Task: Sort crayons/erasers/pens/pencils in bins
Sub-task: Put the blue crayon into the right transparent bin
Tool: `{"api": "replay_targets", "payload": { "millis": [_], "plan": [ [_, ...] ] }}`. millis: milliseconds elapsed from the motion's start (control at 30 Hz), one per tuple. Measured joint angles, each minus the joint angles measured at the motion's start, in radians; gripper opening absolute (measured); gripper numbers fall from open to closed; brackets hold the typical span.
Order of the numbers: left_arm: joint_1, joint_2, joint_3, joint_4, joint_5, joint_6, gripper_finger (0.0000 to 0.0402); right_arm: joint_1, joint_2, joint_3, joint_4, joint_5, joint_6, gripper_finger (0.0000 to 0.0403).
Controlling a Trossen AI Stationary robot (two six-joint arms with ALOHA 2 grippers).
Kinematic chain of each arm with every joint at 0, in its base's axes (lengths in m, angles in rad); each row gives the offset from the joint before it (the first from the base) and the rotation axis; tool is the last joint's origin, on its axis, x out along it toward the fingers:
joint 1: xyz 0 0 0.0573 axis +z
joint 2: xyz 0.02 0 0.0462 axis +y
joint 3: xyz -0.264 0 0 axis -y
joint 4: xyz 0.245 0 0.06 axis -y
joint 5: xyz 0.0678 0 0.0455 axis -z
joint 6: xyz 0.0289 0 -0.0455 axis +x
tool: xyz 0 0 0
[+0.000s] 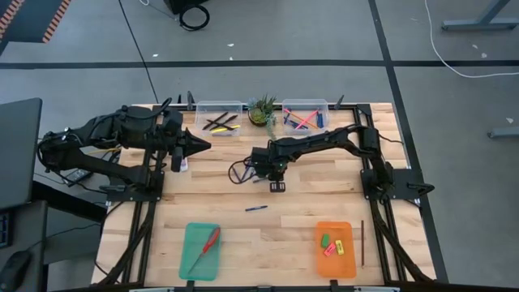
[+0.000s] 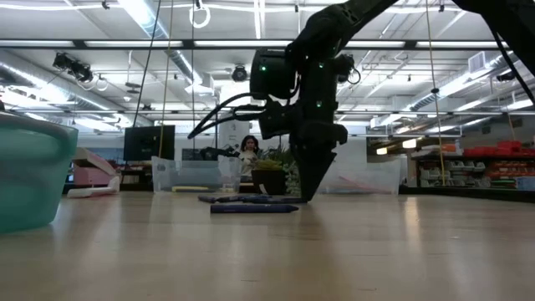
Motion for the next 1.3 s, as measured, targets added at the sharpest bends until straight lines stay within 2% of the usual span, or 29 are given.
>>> {"api": "replay_targets", "payload": {
  "millis": [167,433,733,1033,1300],
  "plan": [
    [0.000,0.000,0.000,0.000,0.000,-0.002,0.0022,0.003,0.000,0.001,-0.010,0.002,0.045,0.0082],
    [0.000,0.000,0.000,0.000,0.000,0.000,0.0008,0.011,0.000,0.001,0.047,0.002,0.018,0.0077],
    [0.000,0.000,0.000,-0.017,0.000,0.000,0.0025,0.044,-0.008,-0.072,0.134,-0.025,0.000,0.0070],
    [0.000,0.000,0.000,-0.017,0.000,0.000,0.0009,0.045,-0.006,-0.078,0.132,-0.004,0.038,0.0068],
    [0.000,0.000,0.000,-0.017,0.000,0.001,0.0023,0.052,0.000,-0.044,0.116,0.003,0.048,0.0034]
  ]
}}
